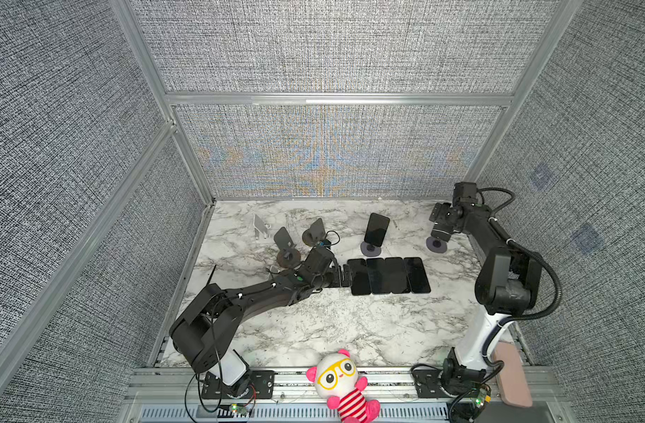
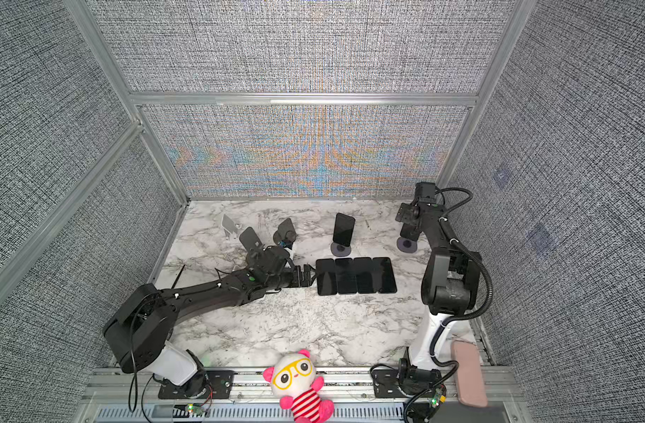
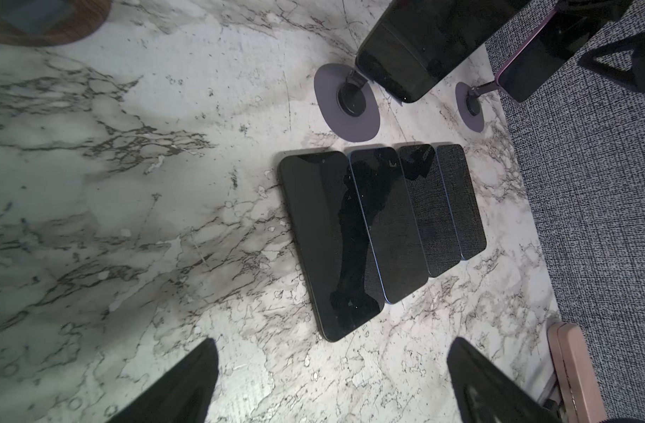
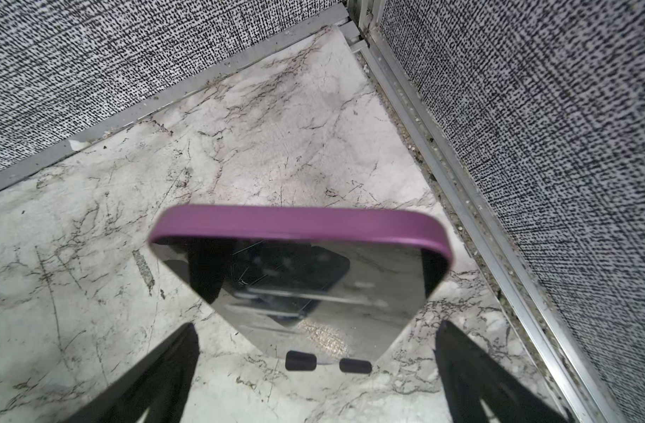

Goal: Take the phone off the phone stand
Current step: 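Close right gripper on the purple-edged phone on its stand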

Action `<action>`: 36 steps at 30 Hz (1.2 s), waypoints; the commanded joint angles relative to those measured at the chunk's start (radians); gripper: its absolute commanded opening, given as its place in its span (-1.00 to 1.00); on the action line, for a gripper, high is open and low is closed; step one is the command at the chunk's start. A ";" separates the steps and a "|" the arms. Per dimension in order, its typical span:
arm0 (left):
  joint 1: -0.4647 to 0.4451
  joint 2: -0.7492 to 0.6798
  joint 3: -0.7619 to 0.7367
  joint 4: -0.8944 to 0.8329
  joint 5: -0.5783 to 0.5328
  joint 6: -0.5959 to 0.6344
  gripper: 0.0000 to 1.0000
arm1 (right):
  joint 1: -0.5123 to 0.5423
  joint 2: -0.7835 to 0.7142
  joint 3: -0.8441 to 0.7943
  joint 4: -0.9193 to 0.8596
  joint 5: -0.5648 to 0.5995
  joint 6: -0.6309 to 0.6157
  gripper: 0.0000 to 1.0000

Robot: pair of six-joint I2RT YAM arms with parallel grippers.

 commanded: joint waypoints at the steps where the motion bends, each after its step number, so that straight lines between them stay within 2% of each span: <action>1: 0.000 -0.004 -0.001 0.019 -0.009 0.000 0.97 | 0.002 -0.004 -0.007 0.033 0.024 0.010 0.94; 7: 0.001 0.003 0.000 0.023 0.002 0.003 0.97 | 0.001 -0.001 -0.011 0.059 0.028 0.009 0.79; 18: 0.000 0.003 -0.002 0.024 0.004 0.002 0.97 | 0.002 0.021 -0.004 0.086 0.025 0.015 0.75; 28: 0.000 0.016 0.012 0.024 0.017 0.006 0.97 | 0.003 0.035 0.002 0.094 0.027 0.015 0.49; 31: 0.000 0.019 0.017 0.023 0.018 0.009 0.97 | 0.003 0.032 0.002 0.091 0.028 0.012 0.35; 36: 0.000 0.024 0.025 0.017 0.021 0.011 0.97 | 0.001 0.003 -0.002 0.081 0.028 0.011 0.33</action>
